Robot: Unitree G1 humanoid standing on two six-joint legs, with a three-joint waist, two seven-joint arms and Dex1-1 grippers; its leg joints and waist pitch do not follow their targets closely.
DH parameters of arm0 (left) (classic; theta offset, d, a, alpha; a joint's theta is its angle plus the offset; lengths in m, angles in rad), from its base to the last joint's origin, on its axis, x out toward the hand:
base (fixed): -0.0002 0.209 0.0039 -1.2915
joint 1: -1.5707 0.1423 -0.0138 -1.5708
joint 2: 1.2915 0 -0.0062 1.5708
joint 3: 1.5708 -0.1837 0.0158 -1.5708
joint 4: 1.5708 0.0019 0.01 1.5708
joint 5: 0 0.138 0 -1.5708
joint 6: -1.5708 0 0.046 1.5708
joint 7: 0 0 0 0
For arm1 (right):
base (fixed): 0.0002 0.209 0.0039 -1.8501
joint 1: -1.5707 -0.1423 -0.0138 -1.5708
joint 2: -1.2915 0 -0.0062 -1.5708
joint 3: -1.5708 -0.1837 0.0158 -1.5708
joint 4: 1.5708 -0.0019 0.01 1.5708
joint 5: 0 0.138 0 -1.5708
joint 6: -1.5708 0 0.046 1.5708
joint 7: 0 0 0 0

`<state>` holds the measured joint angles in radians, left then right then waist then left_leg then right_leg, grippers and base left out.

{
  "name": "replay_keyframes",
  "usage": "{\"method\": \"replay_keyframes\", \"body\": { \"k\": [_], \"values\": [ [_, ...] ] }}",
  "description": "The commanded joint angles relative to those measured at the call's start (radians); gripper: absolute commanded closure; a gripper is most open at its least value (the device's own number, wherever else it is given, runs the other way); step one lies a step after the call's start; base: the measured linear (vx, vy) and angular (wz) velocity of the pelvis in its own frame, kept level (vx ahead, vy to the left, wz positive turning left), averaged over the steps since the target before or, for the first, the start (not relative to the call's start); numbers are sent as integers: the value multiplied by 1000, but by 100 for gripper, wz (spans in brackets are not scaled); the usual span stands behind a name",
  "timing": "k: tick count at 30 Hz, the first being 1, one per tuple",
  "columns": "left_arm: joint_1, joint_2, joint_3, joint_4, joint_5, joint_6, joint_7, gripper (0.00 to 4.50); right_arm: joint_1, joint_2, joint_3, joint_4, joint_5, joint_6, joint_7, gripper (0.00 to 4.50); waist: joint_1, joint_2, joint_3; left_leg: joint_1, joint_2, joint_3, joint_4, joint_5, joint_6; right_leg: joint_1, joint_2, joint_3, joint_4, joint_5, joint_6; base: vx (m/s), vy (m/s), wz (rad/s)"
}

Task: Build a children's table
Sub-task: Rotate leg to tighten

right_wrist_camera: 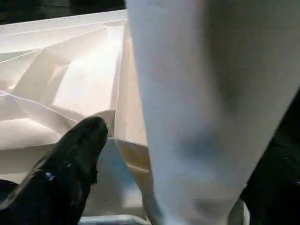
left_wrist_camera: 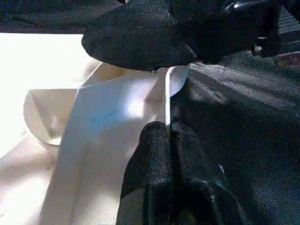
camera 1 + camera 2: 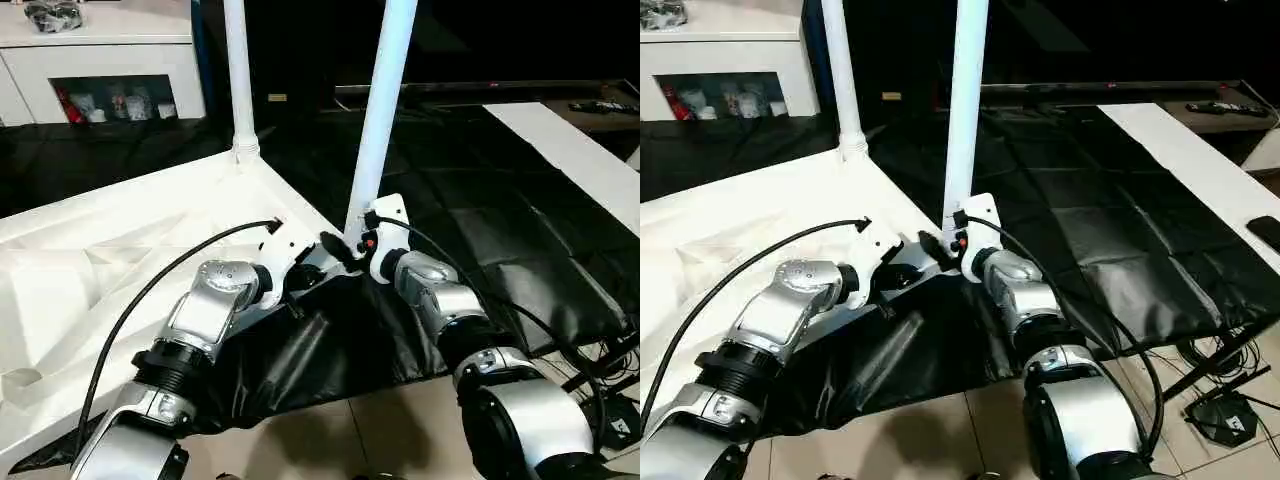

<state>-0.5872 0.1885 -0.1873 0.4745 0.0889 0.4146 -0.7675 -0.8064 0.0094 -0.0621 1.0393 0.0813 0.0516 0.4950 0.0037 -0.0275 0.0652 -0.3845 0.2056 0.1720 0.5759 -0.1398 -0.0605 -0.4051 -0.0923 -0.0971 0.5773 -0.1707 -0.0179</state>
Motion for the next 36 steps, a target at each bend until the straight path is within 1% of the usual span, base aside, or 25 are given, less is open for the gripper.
{"method": "replay_keyframes", "body": {
  "k": [1,6,13,14,15,16,17,18,19,20,21,22,23,24,25,26,27,28,29,30,31,32,33,34,36],
  "values": [
    [-43,-42,-24,-64,-34,-53,-3,450,4,77,51,24,10,29,67,4,0,10,-63,37,23,-15,-72,-533,-25,22,-54,36,-92,-486,-134,0,0,0],
    [-43,-42,-24,-64,-34,-53,-3,450,4,77,51,24,10,29,67,4,-1,10,-62,37,22,-15,-72,-537,-25,20,-56,36,-95,-500,-129,0,0,0],
    [-43,-42,-24,-64,-34,-53,-3,450,4,77,51,24,10,29,67,4,-1,10,-62,37,23,-16,-73,-540,-26,19,-55,36,-94,-497,-128,0,0,0],
    [-42,-39,-23,-61,-35,-60,-7,450,-2,74,46,39,5,17,79,4,-1,13,-62,38,23,-16,-72,-543,-27,19,-55,36,-94,-499,-128,0,0,0],
    [-42,-39,-23,-61,-35,-60,-7,450,-2,74,46,39,5,17,79,4,-1,13,-62,38,23,-16,-72,-543,-27,19,-55,36,-94,-499,-128,0,0,0],
    [-13,69,-41,-85,-80,-119,-216,450,67,-84,173,-75,-59,-53,392,4,-3,18,-62,39,22,-16,-72,-549,-27,18,-54,36,-96,-500,-127,0,0,0],
    [-2,110,-48,-96,-97,-140,-295,450,91,-143,219,-118,-83,-79,505,4,8,12,-65,33,21,-15,-70,-549,-5,32,-52,33,-102,-504,-109,0,0,0],
    [2,122,-50,-99,-102,-146,-318,450,99,-161,233,-131,-90,-87,539,4,8,8,-63,24,27,-12,-76,-519,6,32,-52,43,-90,-458,-118,0,0,0],
    [7,139,-52,-106,-111,-152,-352,450,106,-185,249,-147,-99,-97,582,4,11,11,-67,26,27,-9,-74,-493,7,30,-52,48,-82,-407,-146,0,0,0],
    [9,140,-52,-105,-110,-153,-350,450,104,-185,248,-144,-100,-99,579,4,11,14,-66,29,28,-5,-74,-478,6,27,-52,50,-79,-378,-177,0,0,0],
    [9,140,-52,-105,-110,-153,-350,450,104,-185,248,-144,-100,-99,579,4,11,14,-66,29,28,-5,-74,-478,6,27,-52,50,-79,-378,-177,0,0,0],
    [10,140,-52,-105,-109,-153,-348,450,106,-185,248,-145,-100,-100,576,4,17,18,-65,36,28,-5,-71,-477,1,24,-53,49,-79,-402,-189,0,0,0],
    [11,140,-51,-106,-109,-152,-348,450,108,-184,248,-146,-100,-100,575,4,20,18,-65,36,29,-5,-71,-475,0,25,-54,49,-79,-406,-189,0,0,0],
    [11,140,-51,-106,-109,-151,-348,450,109,-184,248,-147,-100,-101,574,4,26,18,-67,34,31,-6,-73,-460,-5,29,-54,50,-76,-392,-189,0,0,0],
    [12,142,-51,-108,-110,-150,-349,450,112,-184,248,-150,-98,-101,573,4,26,19,-68,30,31,-8,-76,-445,-8,34,-51,49,-69,-361,-192,0,0,0],
    [12,142,-51,-108,-111,-151,-350,450,114,-185,248,-152,-97,-101,575,4,26,20,-69,28,31,-7,-77,-440,-9,35,-50,49,-68,-348,-193,0,0,0],
    [13,148,-54,-108,-113,-152,-355,450,124,-189,253,-165,-90,-100,582,4,27,22,-70,29,31,-7,-77,-439,-9,36,-49,49,-66,-336,-196,0,0,0],
    [13,157,-60,-107,-123,-158,-366,450,135,-199,263,-188,-81,-95,600,4,27,20,-72,29,30,-5,-76,-427,-5,38,-47,50,-64,-303,-202,0,0,0],
    [13,158,-60,-107,-124,-158,-367,450,136,-200,264,-190,-80,-95,601,4,29,24,-72,31,30,-4,-75,-423,-3,37,-47,51,-63,-293,-206,0,0,0],
    [13,160,-61,-107,-125,-160,-369,450,138,-202,265,-194,-79,-94,605,4,29,23,-73,30,30,-2,-75,-417,-1,37,-47,52,-62,-281,-210,0,0,0],
    [13,165,-60,-105,-127,-166,-381,450,145,-208,262,-207,-79,-94,627,4,29,22,-74,28,29,-1,-74,-410,6,40,-46,50,-61,-275,-215,0,0,0],
    [13,167,-59,-103,-126,-168,-383,450,146,-209,260,-209,-80,-97,631,4,31,21,-75,31,30,2,-71,-402,9,37,-47,52,-62,-284,-216,0,0,0],
    [12,166,-57,-101,-124,-170,-386,450,146,-209,259,-209,-82,-99,634,4,31,21,-75,31,30,2,-71,-402,9,37,-47,52,-62,-284,-216,0,0,0],
    [11,167,-56,-96,-121,-173,-388,450,145,-209,253,-210,-80,-101,632,4,33,22,-76,28,30,2,-70,-381,11,41,-48,53,-60,-269,-220,0,0,0],
    [11,167,-55,-94,-119,-174,-388,450,142,-208,245,-209,-75,-101,626,4,33,21,-78,25,30,2,-70,-355,13,44,-48,52,-58,-249,-223,0,0,0]
  ]
}}
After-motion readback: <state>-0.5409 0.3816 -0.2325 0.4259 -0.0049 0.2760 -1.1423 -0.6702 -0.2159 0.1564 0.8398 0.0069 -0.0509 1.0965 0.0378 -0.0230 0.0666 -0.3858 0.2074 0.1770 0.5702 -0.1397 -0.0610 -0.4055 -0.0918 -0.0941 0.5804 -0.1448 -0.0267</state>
